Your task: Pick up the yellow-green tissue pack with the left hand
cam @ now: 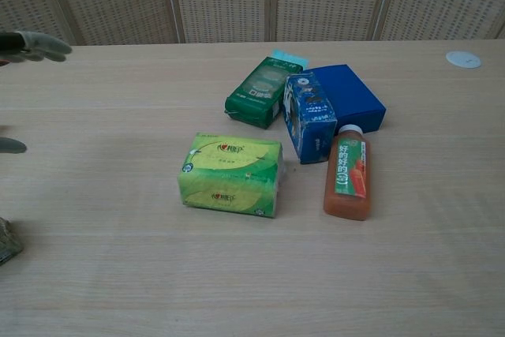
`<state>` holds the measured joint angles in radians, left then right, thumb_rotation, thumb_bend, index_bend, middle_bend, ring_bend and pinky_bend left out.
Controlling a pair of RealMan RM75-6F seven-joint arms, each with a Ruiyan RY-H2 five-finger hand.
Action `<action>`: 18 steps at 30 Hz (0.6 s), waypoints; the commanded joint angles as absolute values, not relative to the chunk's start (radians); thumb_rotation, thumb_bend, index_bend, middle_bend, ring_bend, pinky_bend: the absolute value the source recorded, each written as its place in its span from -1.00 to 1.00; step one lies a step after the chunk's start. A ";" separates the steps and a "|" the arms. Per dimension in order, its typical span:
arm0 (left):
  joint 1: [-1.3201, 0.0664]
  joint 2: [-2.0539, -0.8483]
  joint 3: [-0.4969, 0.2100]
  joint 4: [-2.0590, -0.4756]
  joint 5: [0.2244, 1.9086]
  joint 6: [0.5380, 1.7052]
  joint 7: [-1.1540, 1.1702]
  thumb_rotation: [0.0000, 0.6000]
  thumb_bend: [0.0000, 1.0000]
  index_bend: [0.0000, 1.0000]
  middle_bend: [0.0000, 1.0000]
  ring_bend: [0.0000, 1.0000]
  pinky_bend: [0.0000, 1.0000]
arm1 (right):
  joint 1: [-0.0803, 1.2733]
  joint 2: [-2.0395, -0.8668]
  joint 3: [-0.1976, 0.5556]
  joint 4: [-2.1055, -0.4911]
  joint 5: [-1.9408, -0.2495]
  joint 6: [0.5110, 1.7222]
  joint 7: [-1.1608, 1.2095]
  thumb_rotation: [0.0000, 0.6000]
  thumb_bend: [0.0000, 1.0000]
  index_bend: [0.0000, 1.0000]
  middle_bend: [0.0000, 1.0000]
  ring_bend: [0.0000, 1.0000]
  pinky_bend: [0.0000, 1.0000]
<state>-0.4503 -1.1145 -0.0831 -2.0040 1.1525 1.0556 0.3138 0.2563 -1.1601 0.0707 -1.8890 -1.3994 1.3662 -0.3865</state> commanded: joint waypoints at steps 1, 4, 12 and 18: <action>-0.533 -1.238 -0.099 -1.948 1.051 1.011 0.434 1.00 -0.79 -1.00 -1.00 -1.00 -1.00 | 0.251 -1.156 0.060 -1.892 -1.419 1.367 -0.378 -0.22 -0.66 -1.00 -1.00 -1.00 -1.00; -0.590 -1.336 -0.119 -1.901 0.994 0.994 0.495 1.00 -0.81 -1.00 -1.00 -1.00 -1.00 | 0.251 -1.148 0.055 -1.896 -1.431 1.361 -0.375 -0.23 -0.66 -1.00 -1.00 -1.00 -1.00; -0.722 -1.514 -0.168 -1.779 0.880 0.935 0.555 1.00 -0.84 -1.00 -1.00 -1.00 -1.00 | 0.238 -1.121 0.054 -1.905 -1.448 1.376 -0.357 -0.22 -0.66 -1.00 -1.00 -1.00 -1.00; -0.800 -1.610 -0.180 -1.673 0.808 0.878 0.558 1.00 -0.83 -1.00 -1.00 -1.00 -1.00 | 0.223 -1.103 0.053 -1.903 -1.453 1.391 -0.337 -0.22 -0.66 -1.00 -1.00 -1.00 -1.00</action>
<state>-0.7781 -1.5847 -0.1734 -1.6995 0.8301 0.8969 0.5561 0.2245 -1.1049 0.0533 -1.9035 -1.4526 1.3893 -0.3386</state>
